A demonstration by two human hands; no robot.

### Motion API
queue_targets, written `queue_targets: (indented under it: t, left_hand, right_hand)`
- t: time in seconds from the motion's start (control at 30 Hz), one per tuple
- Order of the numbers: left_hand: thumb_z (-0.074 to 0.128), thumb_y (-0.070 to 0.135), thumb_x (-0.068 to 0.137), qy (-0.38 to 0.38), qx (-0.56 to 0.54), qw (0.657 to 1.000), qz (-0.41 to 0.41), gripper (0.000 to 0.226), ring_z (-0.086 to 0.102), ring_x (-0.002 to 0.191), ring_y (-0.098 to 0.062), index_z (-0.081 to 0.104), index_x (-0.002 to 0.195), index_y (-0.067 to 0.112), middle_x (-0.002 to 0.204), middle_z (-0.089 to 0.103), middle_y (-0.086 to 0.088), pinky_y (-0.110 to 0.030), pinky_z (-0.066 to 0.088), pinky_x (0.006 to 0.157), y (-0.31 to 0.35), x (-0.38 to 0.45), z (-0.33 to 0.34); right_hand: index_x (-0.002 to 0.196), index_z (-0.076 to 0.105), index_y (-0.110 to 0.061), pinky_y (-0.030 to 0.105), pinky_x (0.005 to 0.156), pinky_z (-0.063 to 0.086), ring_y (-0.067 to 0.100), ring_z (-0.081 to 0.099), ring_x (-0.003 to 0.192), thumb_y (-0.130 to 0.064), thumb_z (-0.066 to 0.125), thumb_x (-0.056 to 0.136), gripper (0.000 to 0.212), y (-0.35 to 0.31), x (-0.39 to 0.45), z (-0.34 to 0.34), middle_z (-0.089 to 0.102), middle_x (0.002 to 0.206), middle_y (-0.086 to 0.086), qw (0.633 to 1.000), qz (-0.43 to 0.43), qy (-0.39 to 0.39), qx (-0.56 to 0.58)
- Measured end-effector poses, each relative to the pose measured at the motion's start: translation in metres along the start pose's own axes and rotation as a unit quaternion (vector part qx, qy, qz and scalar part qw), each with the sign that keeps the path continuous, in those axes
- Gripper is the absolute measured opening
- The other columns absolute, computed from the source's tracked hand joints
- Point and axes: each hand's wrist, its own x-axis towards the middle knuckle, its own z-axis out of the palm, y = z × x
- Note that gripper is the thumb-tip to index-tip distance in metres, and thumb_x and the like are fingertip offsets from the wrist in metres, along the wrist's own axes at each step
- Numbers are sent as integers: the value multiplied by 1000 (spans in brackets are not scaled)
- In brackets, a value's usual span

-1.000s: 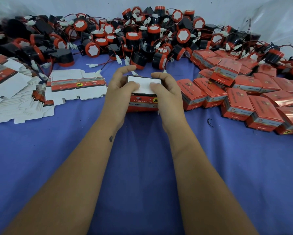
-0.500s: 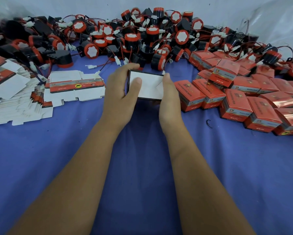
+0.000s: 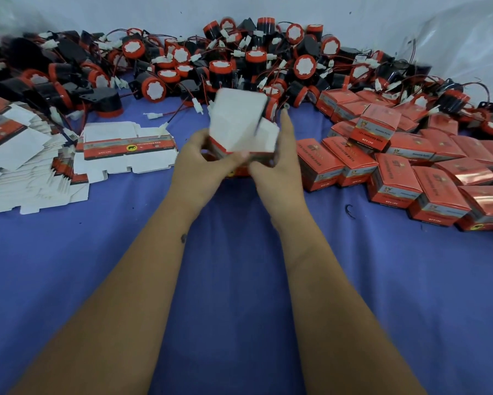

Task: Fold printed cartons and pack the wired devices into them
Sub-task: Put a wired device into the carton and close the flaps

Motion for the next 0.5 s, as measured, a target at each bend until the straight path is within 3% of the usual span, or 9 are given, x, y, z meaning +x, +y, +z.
queue_targets:
  t: [0.07,0.1,0.17,0.23,0.3,0.37,0.4,0.5]
  left_hand:
    - [78,32,83,81,-62,995,-18,41,59,87,1,58,114,17,100,63,10,-16,49,74,-1,3,-3]
    - [77,31,85,119,-97,987,-41,42,60,86,1,56,117,14,100,63,9,-19,50,75,-1,5,-5]
    - [72,33,89,174,-164,966,-97,43,64,99,-7,54,121,12,109,66,3,-32,53,89,-2,9,-9]
    - [69,36,91,205,-233,941,-133,42,63,112,-16,50,123,17,121,65,-1,-43,51,100,-3,12,-10]
    - [65,38,94,230,-259,927,-144,45,61,117,-14,46,129,18,126,62,1,-41,49,104,-1,12,-9]
    - [63,37,95,247,-266,920,-148,46,60,118,-11,44,133,18,128,61,3,-39,50,104,1,12,-8]
    - [63,37,96,254,-271,916,-150,46,60,117,-11,44,133,18,128,62,3,-39,50,104,2,12,-8]
    - [63,37,96,270,-284,906,-160,48,61,115,-9,44,135,17,125,63,5,-39,52,102,2,12,-8]
  right_hand:
    - [156,10,-32,43,85,55,29,55,113,5,51,87,89,3,-5,2,47,145,10,992,39,-30,-116]
    - [156,11,-32,45,87,53,28,55,114,-1,52,89,84,5,-6,2,44,148,10,978,44,-58,-194]
    - [152,33,-24,39,100,44,21,51,124,-10,52,91,65,6,-7,2,45,150,2,929,3,-132,-346]
    - [137,55,-18,38,101,41,23,51,123,-15,50,92,45,4,-6,8,57,135,1,876,-39,-159,-454]
    - [118,64,-17,35,84,45,26,58,105,-20,49,91,31,-2,4,16,65,117,1,847,-30,-139,-512]
    - [100,64,-14,29,63,35,26,56,82,-24,48,92,20,-6,23,25,65,93,2,824,-24,-129,-551]
    - [97,62,-14,28,59,32,26,54,78,-25,48,92,19,-8,34,30,62,88,2,820,-23,-126,-557]
    - [125,53,-12,37,75,45,29,56,96,-24,48,96,32,-9,70,42,60,110,9,850,-34,-108,-514]
